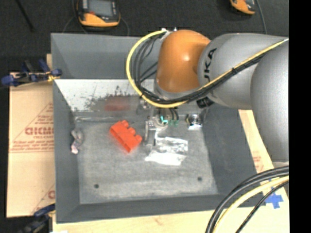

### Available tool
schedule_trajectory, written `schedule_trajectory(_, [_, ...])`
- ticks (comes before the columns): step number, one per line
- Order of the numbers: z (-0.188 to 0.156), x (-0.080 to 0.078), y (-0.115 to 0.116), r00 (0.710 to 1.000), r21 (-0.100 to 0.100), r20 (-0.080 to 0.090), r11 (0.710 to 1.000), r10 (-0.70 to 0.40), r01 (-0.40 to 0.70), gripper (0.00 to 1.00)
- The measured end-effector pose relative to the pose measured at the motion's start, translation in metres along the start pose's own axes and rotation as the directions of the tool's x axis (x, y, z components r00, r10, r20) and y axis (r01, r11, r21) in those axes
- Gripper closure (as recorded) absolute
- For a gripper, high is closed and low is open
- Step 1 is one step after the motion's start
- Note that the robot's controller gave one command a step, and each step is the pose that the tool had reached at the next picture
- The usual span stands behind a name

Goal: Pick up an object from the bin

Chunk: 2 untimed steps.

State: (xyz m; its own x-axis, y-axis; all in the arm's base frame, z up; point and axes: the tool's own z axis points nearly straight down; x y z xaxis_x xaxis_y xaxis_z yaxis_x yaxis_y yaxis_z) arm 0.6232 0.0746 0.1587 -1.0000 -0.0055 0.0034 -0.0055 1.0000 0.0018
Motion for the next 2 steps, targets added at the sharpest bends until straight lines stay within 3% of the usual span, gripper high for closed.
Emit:
schedule_trajectory(1, [0.092, 0.001, 0.015, 1.0, 0.002, 0.0, 1.0, -0.028, 0.028, 0.0])
schedule_trajectory(2, [0.088, 0.008, 0.06, 1.0, -0.001, 0.005, 1.0, -0.008, 0.008, 0.0])
